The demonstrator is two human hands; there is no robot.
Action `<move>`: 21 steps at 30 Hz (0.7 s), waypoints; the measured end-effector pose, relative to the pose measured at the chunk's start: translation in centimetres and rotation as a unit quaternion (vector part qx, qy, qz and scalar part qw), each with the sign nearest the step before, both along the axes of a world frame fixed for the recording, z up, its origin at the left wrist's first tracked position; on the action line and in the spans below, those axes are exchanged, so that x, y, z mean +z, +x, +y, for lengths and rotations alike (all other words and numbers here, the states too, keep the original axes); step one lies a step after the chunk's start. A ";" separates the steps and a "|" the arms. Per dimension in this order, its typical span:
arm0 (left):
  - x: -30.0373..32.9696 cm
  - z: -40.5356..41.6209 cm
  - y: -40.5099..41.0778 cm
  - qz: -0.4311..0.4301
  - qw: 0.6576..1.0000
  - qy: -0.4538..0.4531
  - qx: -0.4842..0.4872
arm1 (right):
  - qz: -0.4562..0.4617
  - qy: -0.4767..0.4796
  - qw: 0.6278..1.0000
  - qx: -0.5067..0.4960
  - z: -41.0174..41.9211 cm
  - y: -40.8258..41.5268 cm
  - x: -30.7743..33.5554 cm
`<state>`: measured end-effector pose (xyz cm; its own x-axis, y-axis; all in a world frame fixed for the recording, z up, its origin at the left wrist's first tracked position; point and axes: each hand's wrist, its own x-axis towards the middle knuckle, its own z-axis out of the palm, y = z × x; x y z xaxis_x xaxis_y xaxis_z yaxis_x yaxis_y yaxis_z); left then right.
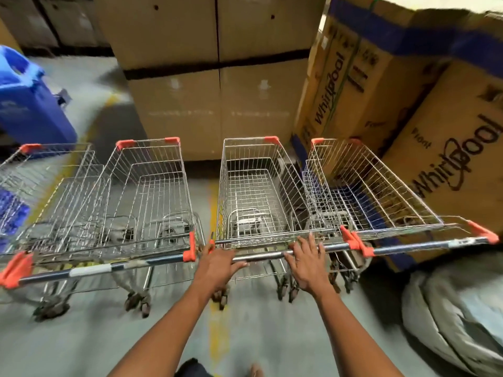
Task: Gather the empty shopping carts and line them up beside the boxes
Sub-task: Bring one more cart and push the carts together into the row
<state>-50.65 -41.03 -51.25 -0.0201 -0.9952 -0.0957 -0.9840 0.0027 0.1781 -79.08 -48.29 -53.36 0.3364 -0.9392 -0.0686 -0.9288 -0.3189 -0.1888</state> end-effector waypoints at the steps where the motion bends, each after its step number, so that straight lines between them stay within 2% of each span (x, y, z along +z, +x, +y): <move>1: 0.3 -0.2 -0.1 -0.011 1.000 0.012 -0.003 | -0.006 0.003 1.000 0.000 -0.2 -0.1 0.0; 7: 2.0 -0.7 -1.0 -0.019 0.998 0.062 0.008 | -0.006 0.027 0.999 0.020 -1.8 -0.3 0.3; 10: 1.3 -0.9 -0.9 -0.017 0.998 0.052 0.017 | -0.011 0.039 0.999 0.022 -2.2 -0.3 0.7; 16: 0.5 -0.7 -1.2 -0.018 0.999 0.040 0.027 | 0.003 0.020 1.000 0.020 -1.9 -0.2 1.1; 21: -0.1 -0.9 -1.9 -0.032 0.996 0.069 0.056 | -0.028 0.002 0.999 0.039 -2.1 -1.0 0.0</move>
<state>-52.56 -41.91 -51.37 0.1008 -0.9681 -0.2293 -0.9862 -0.1277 0.1056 -80.12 -50.39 -53.32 0.4115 -0.9100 -0.0509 -0.8894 -0.3887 -0.2405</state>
